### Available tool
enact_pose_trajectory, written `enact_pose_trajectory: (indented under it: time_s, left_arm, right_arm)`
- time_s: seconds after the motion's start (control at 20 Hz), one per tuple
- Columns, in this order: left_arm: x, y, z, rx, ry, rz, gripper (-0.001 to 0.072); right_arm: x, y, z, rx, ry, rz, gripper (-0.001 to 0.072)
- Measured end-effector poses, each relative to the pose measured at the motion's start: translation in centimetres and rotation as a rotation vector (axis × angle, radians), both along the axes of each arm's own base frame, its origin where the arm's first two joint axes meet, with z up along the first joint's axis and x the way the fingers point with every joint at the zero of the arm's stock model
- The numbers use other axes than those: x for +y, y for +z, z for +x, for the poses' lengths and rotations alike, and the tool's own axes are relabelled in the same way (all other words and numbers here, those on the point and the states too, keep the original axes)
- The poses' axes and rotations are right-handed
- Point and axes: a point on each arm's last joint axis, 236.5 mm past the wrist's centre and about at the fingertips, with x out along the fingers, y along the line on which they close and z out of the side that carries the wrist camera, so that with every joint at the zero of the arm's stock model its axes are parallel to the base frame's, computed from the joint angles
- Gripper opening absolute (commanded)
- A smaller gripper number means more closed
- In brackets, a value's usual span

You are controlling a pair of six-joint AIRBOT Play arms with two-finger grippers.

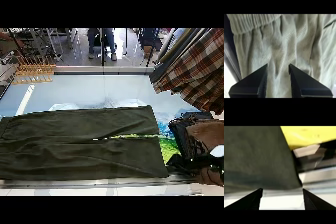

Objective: Fold the clothes and pants, and hang the long-sleeved shirts on hangers.

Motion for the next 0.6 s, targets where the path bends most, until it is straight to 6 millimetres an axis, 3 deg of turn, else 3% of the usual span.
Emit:
enact_pose_trajectory:
  time_s: [0.15, 0.25, 0.35, 0.45, 0.6]
  left_arm:
    - [1.1, -0.1, 0.0, 0.001, 0.032, 0.035, 0.0308]
    - [1.8, -0.2, -0.1, 0.007, 0.050, 0.059, 0.0308]
    - [2.6, -0.3, -0.2, 0.013, 0.073, 0.084, 0.0308]
    - [3.3, -0.4, -0.3, 0.020, 0.093, 0.107, 0.0308]
    - [4.3, -0.5, -0.6, 0.032, 0.119, 0.139, 0.0308]
  right_arm:
    - [1.4, -0.5, -2.8, 0.060, 0.002, 0.075, 0.0570]
    - [2.0, -0.8, -3.6, 0.082, -0.005, 0.101, 0.0566]
    - [2.2, -1.1, -4.0, 0.100, -0.016, 0.115, 0.0562]
    - [2.1, -1.6, -3.9, 0.122, -0.050, 0.122, 0.0510]
    - [1.5, -2.8, -3.2, 0.152, -0.117, 0.123, 0.0509]
